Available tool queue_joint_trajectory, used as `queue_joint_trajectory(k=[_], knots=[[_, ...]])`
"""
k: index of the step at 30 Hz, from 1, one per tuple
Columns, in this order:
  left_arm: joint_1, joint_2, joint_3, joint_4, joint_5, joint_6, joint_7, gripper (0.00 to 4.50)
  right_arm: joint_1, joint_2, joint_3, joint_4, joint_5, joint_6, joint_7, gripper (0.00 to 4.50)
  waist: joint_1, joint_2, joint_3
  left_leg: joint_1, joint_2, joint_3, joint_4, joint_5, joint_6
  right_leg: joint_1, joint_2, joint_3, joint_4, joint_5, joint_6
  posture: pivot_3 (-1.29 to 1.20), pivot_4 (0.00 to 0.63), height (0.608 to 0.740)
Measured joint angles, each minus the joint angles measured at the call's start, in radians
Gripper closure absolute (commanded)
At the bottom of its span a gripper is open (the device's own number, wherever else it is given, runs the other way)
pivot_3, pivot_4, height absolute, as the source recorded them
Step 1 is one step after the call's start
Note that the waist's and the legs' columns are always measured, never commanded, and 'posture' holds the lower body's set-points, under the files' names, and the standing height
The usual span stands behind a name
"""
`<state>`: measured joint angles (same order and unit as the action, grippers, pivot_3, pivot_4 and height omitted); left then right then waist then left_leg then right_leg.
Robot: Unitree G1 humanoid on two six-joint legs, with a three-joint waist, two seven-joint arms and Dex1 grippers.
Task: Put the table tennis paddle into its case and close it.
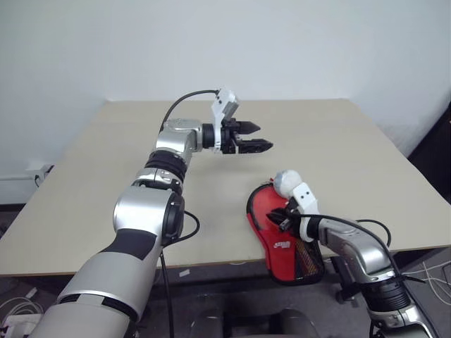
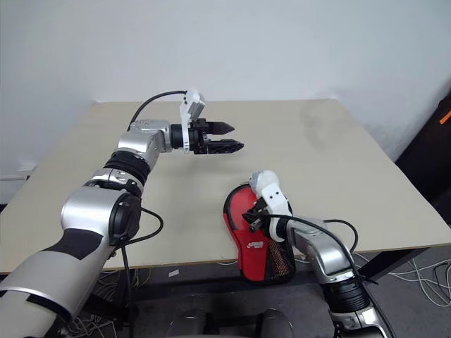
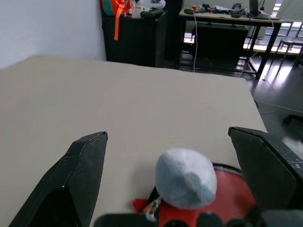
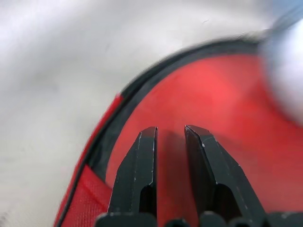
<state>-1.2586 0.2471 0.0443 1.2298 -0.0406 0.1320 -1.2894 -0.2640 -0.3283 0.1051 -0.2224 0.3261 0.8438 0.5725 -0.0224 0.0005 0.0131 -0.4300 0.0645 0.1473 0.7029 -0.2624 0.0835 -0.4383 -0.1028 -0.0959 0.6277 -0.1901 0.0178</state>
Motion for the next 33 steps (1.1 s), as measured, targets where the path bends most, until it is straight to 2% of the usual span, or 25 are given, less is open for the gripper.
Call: queue_joint_trajectory(k=[3,7,10,13,19,22,25,33], knots=[[0.071,0.024,-0.045,-0.019,0.031,-0.012,-0.033,0.03,-0.026,0.001,-0.055,-0.005,0.037,-0.012,0.002,3.53,-0.003,0.0,0.0,0.0,0.0,0.002,0.0,0.0,0.0,-0.002,0.0,0.002,0.001,0.0,0.0,0.0,0.0,0.724],[0.164,0.08,-0.096,-0.062,0.058,-0.025,-0.091,0.0,-0.054,-0.002,-0.112,0.0,0.058,-0.027,-0.005,2.36,-0.003,0.0,0.001,0.0,0.001,0.004,-0.001,0.0,-0.001,-0.004,0.0,0.003,0.002,0.001,-0.001,0.0,0.0,0.724],[0.225,0.107,-0.118,-0.137,0.062,-0.017,-0.137,0.0,-0.06,-0.002,-0.141,-0.001,0.094,-0.025,-0.002,1.19,0.001,0.0,0.001,-0.001,0.001,0.003,-0.001,0.0,-0.001,-0.003,0.0,0.003,0.002,0.001,-0.001,0.0,0.0,0.724],[0.291,0.091,-0.146,-0.267,0.055,0.019,-0.179,0.0,-0.077,-0.002,-0.169,-0.01,0.136,-0.024,-0.003,0.11,0.003,0.0,0.001,-0.001,0.0,0.003,0.0,-0.001,-0.002,-0.003,-0.001,0.003,0.001,0.001,-0.002,0.0,0.0,0.724],[0.402,-0.002,-0.219,-0.582,-0.009,0.143,-0.199,0.0,-0.142,-0.003,-0.19,0.002,0.144,-0.043,-0.038,0.11,-0.001,0.001,0.001,-0.001,0.001,0.004,0.0,0.0,0.0,-0.004,0.0,0.004,0.002,0.001,-0.001,0.0,0.0,0.724],[0.431,-0.056,-0.262,-0.668,-0.015,0.188,-0.164,0.0,-0.166,-0.003,-0.204,0.049,0.132,-0.061,-0.081,0.11,-0.001,0.001,0.001,-0.001,0.0,0.005,0.0,0.0,0.0,-0.003,0.0,0.004,0.002,0.001,-0.001,0.0,0.0,0.724],[0.461,-0.092,-0.317,-0.672,-0.001,0.187,-0.106,0.0,-0.177,-0.002,-0.207,0.077,0.121,-0.07,-0.111,0.11,-0.003,0.001,0.001,-0.001,0.0,0.005,0.0,0.0,0.0,-0.003,0.0,0.005,0.002,0.001,-0.001,0.0,0.0,0.724],[0.47,-0.178,-0.382,-0.502,0.097,0.112,0.166,0.0,-0.213,0.006,-0.196,0.134,0.1,-0.058,-0.158,0.11,-0.002,0.002,0.001,0.0,0.001,0.005,0.0,0.0,0.0,-0.003,0.0,0.005,0.002,0.001,-0.001,0.0,0.0,0.724]])
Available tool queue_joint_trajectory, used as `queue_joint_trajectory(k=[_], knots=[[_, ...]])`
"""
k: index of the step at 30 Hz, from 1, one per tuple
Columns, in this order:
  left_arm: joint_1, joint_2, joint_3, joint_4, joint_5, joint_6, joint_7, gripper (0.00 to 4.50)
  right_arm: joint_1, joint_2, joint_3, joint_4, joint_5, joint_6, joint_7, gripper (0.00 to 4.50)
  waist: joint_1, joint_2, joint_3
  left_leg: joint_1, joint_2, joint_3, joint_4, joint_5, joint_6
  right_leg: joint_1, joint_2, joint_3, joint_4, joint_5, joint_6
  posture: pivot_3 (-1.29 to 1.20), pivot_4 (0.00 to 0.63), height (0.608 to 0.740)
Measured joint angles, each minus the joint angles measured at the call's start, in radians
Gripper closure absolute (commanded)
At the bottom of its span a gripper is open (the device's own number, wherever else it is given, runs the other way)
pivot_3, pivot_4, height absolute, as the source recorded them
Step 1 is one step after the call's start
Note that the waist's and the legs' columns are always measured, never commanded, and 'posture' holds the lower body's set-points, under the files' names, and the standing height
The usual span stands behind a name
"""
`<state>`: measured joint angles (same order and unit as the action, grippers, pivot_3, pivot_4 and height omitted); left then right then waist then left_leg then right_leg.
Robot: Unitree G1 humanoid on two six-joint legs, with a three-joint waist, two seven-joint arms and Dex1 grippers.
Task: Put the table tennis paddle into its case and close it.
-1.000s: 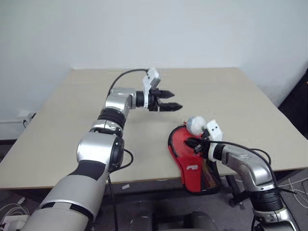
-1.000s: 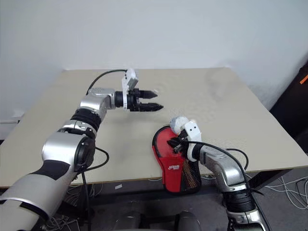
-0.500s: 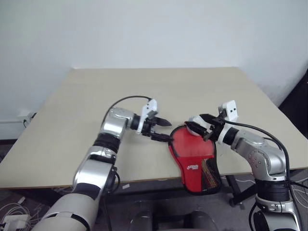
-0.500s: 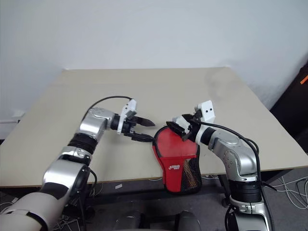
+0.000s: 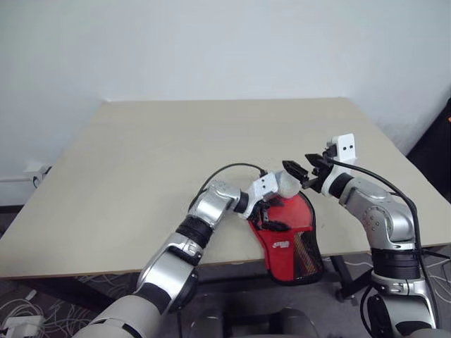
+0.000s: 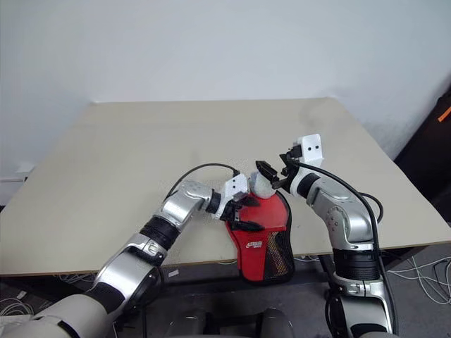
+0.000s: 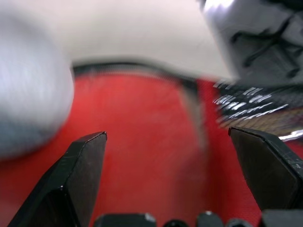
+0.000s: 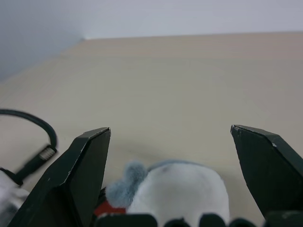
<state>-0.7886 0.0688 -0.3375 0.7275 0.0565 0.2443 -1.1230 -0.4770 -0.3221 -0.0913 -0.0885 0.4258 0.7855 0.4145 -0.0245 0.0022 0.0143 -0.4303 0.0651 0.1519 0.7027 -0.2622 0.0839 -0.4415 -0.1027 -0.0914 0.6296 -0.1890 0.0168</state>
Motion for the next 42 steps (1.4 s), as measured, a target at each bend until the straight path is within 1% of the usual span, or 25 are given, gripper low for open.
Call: queue_joint_trajectory(k=[3,7,12,16,20,23,25,28,29,31,34,36,37,42], knots=[[0.0,-0.011,0.001,0.017,0.003,-0.019,0.048,0.0,-0.03,-0.001,0.02,0.06,-0.011,0.06,-0.018,0.11,0.0,0.0,0.0,0.0,0.0,0.0,0.0,0.0,0.0,0.0,-0.001,0.0,0.0,0.0,-0.001,0.0,0.0,0.724],[0.016,0.0,-0.012,-0.002,0.009,-0.033,0.049,0.0,-0.048,-0.002,0.023,0.124,-0.001,0.152,-0.018,0.11,0.0,0.001,-0.001,0.0,0.0,0.0,0.0,0.0,0.0,0.0,0.0,0.0,0.0,0.001,-0.002,0.0,0.0,0.724],[0.043,0.016,-0.024,-0.05,0.008,-0.03,0.044,0.0,-0.074,0.004,0.032,0.171,-0.005,0.164,-0.021,0.11,-0.001,0.001,-0.001,0.0,0.0,0.0,-0.001,0.0,0.0,0.0,0.0,0.0,0.0,0.001,-0.001,0.0,0.0,0.724],[0.067,0.024,-0.031,-0.092,0.007,-0.017,0.036,0.0,-0.119,0.026,0.036,0.265,-0.004,0.219,-0.02,0.11,0.001,0.002,-0.001,0.001,0.0,0.0,-0.001,0.0,0.0,0.0,0.0,0.0,0.0,0.001,-0.001,0.0,0.0,0.724],[0.067,0.024,-0.032,-0.095,0.007,-0.008,0.038,0.0,-0.144,0.031,0.033,0.296,-0.003,0.257,-0.021,0.11,0.002,0.002,-0.002,0.001,0.0,0.0,0.0,0.0,0.0,0.001,-0.001,0.0,0.0,0.001,-0.001,0.0,0.0,0.724],[0.064,0.024,-0.031,-0.096,0.005,0.002,0.039,0.0,-0.145,0.037,0.035,0.296,-0.006,0.257,-0.022,0.7,0.001,0.003,-0.002,0.001,0.0,0.0,0.0,0.0,0.0,0.001,-0.001,0.0,0.0,0.001,-0.001,0.0,0.0,0.724],[0.063,0.024,-0.031,-0.096,0.005,0.006,0.042,0.0,-0.144,0.045,0.035,0.296,-0.013,0.242,-0.028,1.32,0.001,0.003,-0.002,0.001,0.0,0.0,0.0,0.0,0.0,0.001,-0.001,0.0,0.0,0.001,-0.001,0.0,0.0,0.724],[0.061,0.023,-0.034,-0.096,0.005,0.01,0.047,0.0,-0.142,0.061,0.036,0.296,-0.028,0.218,-0.042,2.39,0.001,0.003,-0.002,0.001,0.0,0.0,0.0,0.0,0.0,0.001,-0.001,0.0,0.0,0.001,-0.001,0.0,0.0,0.724],[0.061,0.023,-0.035,-0.096,0.005,0.01,0.05,0.0,-0.141,0.063,0.035,0.296,-0.033,0.209,-0.042,2.63,0.001,0.003,-0.002,0.001,0.0,0.0,0.0,0.0,0.0,0.001,-0.001,0.0,0.0,0.001,-0.001,0.0,0.0,0.724],[0.061,0.023,-0.037,-0.099,0.006,0.014,0.053,0.0,-0.137,0.069,0.033,0.296,-0.036,0.186,-0.046,3.3,0.001,0.003,-0.002,0.001,0.0,0.0,0.0,0.0,-0.001,0.001,-0.001,0.0,0.0,0.001,-0.001,0.0,0.0,0.724],[0.06,0.023,-0.038,-0.104,0.005,0.028,0.055,0.0,-0.135,0.078,0.033,0.296,-0.046,0.154,-0.06,3.99,0.001,0.003,-0.002,0.001,0.0,0.0,0.0,0.0,-0.001,0.001,-0.001,0.0,0.0,0.001,-0.001,0.0,0.0,0.724],[0.058,0.022,-0.039,-0.103,0.006,0.031,0.06,0.0,-0.135,0.082,0.033,0.297,-0.053,0.142,-0.073,4.27,0.001,0.003,-0.002,0.001,0.0,0.0,0.0,0.0,-0.001,0.001,-0.001,0.0,0.0,0.001,-0.001,0.0,0.0,0.724],[0.056,0.02,-0.04,-0.102,0.006,0.033,0.065,0.0,-0.135,0.085,0.032,0.299,-0.057,0.134,-0.079,4.32,0.001,0.003,-0.002,0.001,0.0,0.0,0.0,0.0,-0.001,0.001,-0.001,0.0,0.0,0.001,-0.001,0.0,0.0,0.724],[0.051,0.013,-0.04,-0.092,0.006,0.039,0.076,0.0,-0.135,0.085,0.029,0.315,-0.073,0.116,-0.097,4.33,0.002,0.003,-0.002,0.001,0.0,0.0,0.0,0.0,-0.001,0.001,-0.001,0.0,0.0,0.001,-0.001,0.0,0.0,0.724]])
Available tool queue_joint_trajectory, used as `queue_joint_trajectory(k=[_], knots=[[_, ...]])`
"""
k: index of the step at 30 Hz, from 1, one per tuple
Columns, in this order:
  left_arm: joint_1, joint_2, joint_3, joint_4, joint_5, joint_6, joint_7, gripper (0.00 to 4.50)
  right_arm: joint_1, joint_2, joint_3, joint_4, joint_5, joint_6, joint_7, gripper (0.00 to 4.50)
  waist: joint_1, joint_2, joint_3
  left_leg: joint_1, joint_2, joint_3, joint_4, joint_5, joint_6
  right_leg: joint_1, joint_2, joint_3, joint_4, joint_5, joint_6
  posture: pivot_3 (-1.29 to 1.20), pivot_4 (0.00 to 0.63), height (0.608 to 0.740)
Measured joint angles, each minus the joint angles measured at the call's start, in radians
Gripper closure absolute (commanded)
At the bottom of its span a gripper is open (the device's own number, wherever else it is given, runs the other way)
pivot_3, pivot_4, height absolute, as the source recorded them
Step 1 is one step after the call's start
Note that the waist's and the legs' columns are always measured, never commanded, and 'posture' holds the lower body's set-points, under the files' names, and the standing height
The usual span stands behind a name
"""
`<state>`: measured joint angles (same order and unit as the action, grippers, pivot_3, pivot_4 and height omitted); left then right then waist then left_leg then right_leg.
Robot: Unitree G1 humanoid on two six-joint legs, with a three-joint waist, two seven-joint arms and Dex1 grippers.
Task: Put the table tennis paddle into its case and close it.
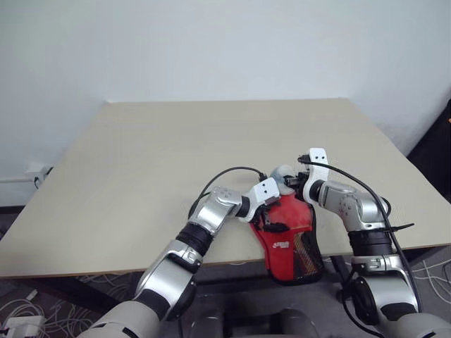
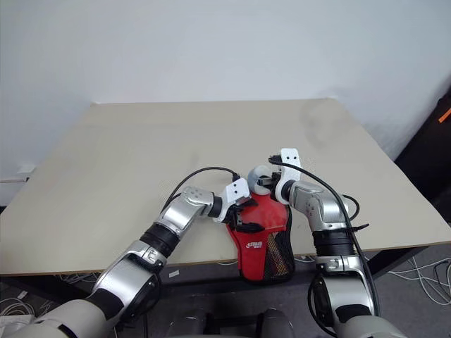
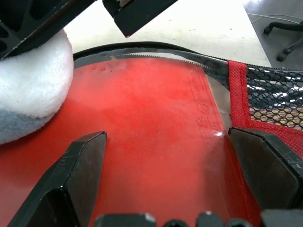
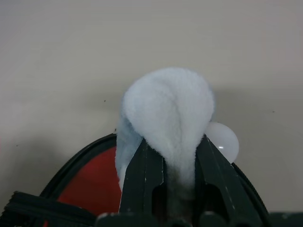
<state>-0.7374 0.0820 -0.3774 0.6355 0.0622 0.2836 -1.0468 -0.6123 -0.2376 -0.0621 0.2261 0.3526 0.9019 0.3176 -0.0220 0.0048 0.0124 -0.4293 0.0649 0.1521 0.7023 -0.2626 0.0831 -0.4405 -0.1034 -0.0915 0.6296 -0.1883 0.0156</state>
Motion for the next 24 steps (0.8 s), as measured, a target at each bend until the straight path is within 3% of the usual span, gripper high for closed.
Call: queue_joint_trajectory(k=[14,18,24], knots=[[-0.002,-0.007,-0.007,0.007,0.0,0.0,0.011,0.0,0.058,-0.185,-0.08,-0.002,0.001,0.012,0.007,4.33,0.003,0.0,0.0,0.0,0.0,-0.002,0.0,-0.002,0.003,0.001,-0.001,-0.001,-0.002,0.0,-0.001,0.0,0.0,0.724],[-0.009,-0.015,-0.007,0.02,0.0,0.0,0.015,0.0,0.122,-0.245,-0.088,-0.058,0.014,0.05,0.042,4.33,0.008,0.001,0.0,0.0,0.0,-0.002,0.0,-0.004,0.006,0.002,-0.002,-0.001,-0.002,-0.001,-0.001,0.0,0.0,0.724],[-0.018,-0.03,-0.009,0.036,0.0,-0.001,0.024,0.0,0.279,-0.419,-0.142,-0.2,0.089,0.114,0.175,4.33,0.026,0.001,0.0,0.0,0.001,-0.004,0.0,-0.006,0.009,0.002,-0.004,-0.002,-0.004,-0.003,0.001,0.0,0.0,0.724]])
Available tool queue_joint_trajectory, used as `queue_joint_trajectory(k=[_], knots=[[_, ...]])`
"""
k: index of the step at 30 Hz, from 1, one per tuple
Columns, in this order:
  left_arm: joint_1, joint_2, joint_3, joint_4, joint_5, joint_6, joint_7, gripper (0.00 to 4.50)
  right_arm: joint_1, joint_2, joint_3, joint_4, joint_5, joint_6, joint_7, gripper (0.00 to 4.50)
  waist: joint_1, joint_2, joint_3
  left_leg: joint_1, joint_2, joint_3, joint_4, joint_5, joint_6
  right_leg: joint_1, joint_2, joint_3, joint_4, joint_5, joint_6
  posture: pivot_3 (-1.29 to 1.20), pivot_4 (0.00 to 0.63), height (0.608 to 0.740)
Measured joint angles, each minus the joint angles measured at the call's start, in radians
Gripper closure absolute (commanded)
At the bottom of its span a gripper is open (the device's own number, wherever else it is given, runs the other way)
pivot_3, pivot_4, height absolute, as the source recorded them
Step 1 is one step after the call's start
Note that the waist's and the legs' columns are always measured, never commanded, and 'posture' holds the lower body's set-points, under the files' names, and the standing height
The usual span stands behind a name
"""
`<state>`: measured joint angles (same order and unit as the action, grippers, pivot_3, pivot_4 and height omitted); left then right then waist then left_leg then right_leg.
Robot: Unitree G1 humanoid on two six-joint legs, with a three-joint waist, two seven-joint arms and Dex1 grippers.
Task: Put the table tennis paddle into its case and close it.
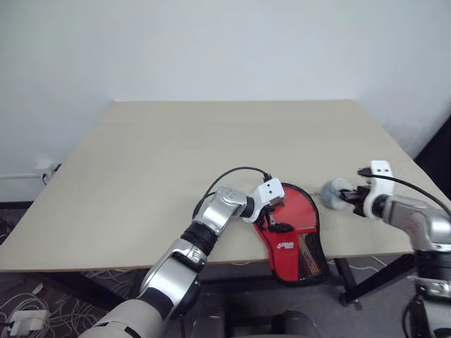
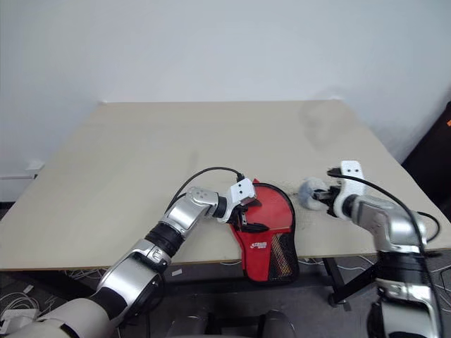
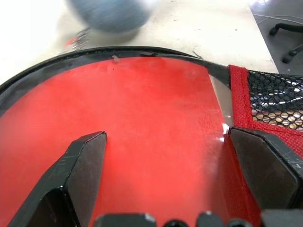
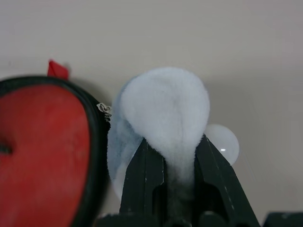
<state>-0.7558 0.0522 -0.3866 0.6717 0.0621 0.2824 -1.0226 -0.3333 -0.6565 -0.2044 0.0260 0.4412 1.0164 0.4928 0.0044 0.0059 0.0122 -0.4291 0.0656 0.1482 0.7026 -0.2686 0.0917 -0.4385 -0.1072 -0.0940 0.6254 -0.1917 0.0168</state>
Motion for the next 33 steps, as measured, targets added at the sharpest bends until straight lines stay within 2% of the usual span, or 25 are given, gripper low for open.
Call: queue_joint_trajectory(k=[6,14,18,26,33], knots=[[-0.005,-0.008,0.001,0.018,0.0,-0.007,0.007,0.0,0.205,-0.147,-0.082,-0.126,0.069,-0.02,0.157,4.33,0.015,0.001,0.0,0.001,-0.003,-0.005,0.001,-0.001,0.002,0.004,-0.007,-0.004,0.0,-0.003,0.005,0.0,0.0,0.724],[-0.013,-0.012,0.002,0.044,0.0,-0.021,0.009,0.0,0.552,-0.261,-0.233,-0.32,0.138,-0.113,0.403,4.33,0.032,0.0,0.001,0.002,-0.009,-0.011,0.006,-0.006,0.009,0.012,-0.014,-0.011,-0.002,-0.005,0.011,0.0,0.0,0.724],[-0.016,-0.02,0.001,0.058,0.0,-0.029,0.009,0.0,0.69,-0.315,-0.252,-0.381,0.137,-0.194,0.51,4.33,0.034,-0.002,0.001,0.002,-0.011,-0.014,0.007,-0.006,0.01,0.014,-0.016,-0.014,-0.002,-0.006,0.012,0.0,0.0,0.724],[-0.017,-0.032,0.001,0.063,0.0,-0.031,0.009,0.0,0.819,-0.378,-0.15,-0.438,0.031,-0.352,0.554,4.33,0.051,-0.001,0.001,0.001,-0.014,-0.018,0.007,-0.007,0.01,0.016,-0.019,-0.017,-0.002,-0.008,0.015,0.0,0.0,0.724],[-0.019,-0.043,0.02,0.062,-0.012,0.001,0.007,0.0,0.723,-0.342,-0.039,-0.391,-0.013,-0.36,0.504,4.33,0.051,-0.007,0.0,0.001,-0.015,-0.02,0.008,-0.007,0.011,0.017,-0.02,-0.019,-0.002,-0.008,0.015,0.0,0.0,0.724]])
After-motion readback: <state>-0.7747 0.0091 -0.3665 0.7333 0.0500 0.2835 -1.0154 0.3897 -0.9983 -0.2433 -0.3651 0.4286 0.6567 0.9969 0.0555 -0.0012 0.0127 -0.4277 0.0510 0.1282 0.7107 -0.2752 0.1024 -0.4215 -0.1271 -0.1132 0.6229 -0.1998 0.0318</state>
